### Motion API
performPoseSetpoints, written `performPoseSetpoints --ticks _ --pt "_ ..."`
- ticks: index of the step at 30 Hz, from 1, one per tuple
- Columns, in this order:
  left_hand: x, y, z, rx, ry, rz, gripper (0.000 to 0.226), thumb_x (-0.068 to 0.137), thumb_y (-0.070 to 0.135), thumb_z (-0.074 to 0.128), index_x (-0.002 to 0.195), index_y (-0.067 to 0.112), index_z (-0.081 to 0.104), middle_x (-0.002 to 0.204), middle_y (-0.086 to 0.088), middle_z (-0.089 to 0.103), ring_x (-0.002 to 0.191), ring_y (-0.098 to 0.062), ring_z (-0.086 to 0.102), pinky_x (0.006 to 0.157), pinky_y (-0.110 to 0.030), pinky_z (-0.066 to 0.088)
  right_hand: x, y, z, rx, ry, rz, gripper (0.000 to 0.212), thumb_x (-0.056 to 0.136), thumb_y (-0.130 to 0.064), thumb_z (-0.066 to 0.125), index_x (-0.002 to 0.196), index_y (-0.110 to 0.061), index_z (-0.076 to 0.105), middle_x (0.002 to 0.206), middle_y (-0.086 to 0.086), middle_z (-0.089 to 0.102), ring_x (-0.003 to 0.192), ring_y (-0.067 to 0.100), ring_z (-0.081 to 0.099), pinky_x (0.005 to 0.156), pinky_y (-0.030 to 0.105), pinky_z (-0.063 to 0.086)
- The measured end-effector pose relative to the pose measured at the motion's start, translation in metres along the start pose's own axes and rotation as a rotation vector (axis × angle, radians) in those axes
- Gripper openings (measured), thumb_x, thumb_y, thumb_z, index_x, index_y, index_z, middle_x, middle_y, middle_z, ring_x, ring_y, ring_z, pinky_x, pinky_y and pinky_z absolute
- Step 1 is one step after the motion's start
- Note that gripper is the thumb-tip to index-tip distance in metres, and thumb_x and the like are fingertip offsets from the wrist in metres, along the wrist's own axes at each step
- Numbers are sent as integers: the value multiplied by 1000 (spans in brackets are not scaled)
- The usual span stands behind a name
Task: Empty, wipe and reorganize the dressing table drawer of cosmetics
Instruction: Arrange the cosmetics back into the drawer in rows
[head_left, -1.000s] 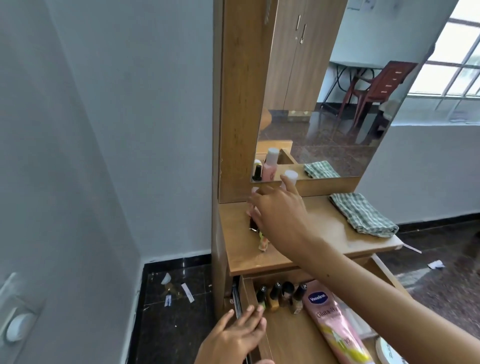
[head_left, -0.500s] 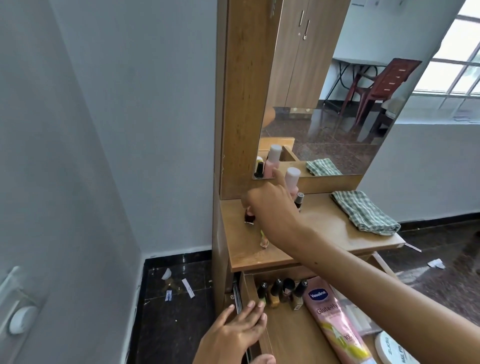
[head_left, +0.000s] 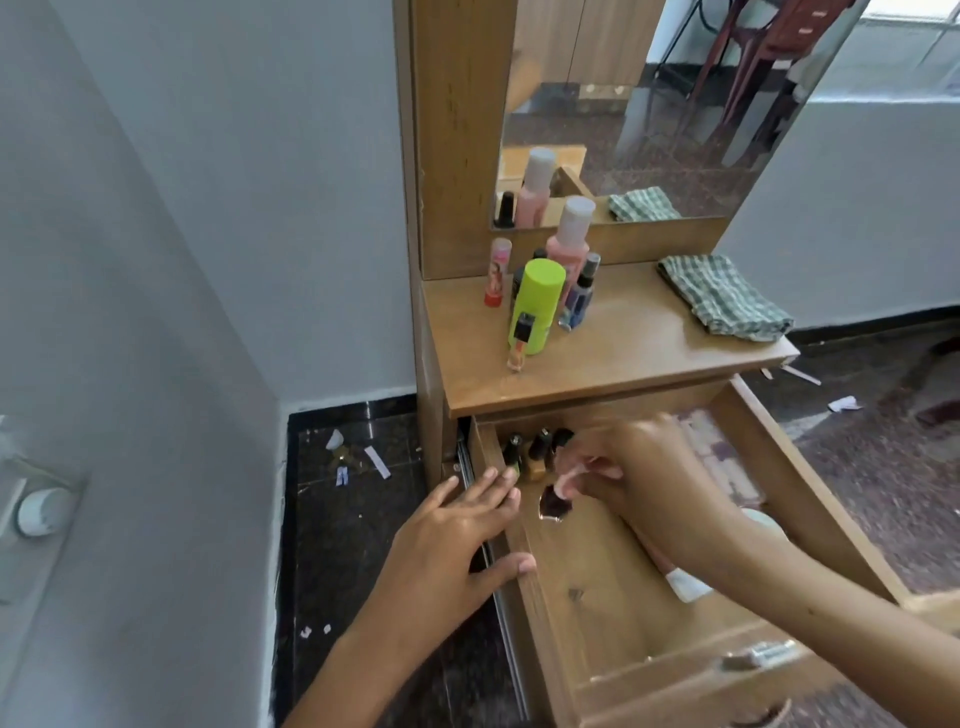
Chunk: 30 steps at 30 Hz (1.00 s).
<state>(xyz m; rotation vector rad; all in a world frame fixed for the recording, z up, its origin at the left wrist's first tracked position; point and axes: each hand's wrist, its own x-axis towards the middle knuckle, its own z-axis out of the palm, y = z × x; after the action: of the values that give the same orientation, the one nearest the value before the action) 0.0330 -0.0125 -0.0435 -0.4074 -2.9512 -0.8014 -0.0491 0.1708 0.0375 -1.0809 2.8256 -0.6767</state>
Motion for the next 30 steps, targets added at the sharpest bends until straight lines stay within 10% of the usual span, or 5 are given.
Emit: performPoseSetpoints --ticks 30 --pt "1 3 -4 -67 -19 -22 66 78 68 36 134 38 22 146 25 10 127 23 -8 101 -6 -11 5 22 62 70 29 -147 13 82 -16 71 92 -23 65 87 -9 64 75 2 59 63 23 53"
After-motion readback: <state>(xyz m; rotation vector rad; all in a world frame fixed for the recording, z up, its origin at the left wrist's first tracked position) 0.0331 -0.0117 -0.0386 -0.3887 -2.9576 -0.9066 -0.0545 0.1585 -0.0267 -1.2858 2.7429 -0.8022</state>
